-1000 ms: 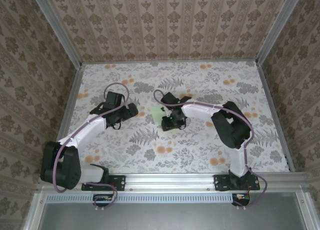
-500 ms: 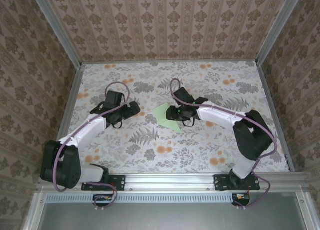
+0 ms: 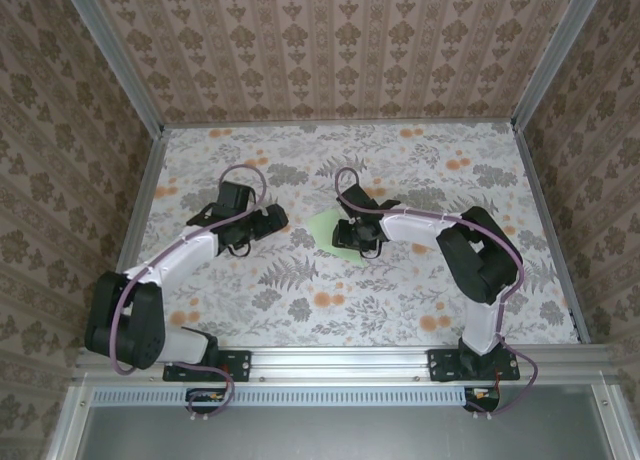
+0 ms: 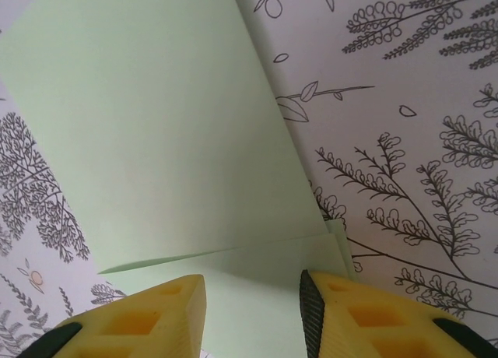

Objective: Fold a paper plane with a square sheet of paper (pick it up from the middle)

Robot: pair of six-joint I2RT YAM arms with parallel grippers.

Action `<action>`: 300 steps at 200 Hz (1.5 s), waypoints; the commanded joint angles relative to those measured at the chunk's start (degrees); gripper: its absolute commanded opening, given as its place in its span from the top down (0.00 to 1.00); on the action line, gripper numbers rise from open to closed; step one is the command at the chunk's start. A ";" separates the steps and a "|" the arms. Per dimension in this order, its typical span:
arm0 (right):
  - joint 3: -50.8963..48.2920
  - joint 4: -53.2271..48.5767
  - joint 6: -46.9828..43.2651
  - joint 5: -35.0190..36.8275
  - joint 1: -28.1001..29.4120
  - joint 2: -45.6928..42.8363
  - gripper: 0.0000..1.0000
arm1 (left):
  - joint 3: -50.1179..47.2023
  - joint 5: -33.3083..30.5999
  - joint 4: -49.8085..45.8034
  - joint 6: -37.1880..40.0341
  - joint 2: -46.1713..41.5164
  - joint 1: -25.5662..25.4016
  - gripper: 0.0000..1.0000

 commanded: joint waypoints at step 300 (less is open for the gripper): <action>-22.65 19.36 -2.09 -28.91 -16.03 -3.77 0.67 | 4.80 17.35 23.02 -21.68 23.36 -18.51 0.35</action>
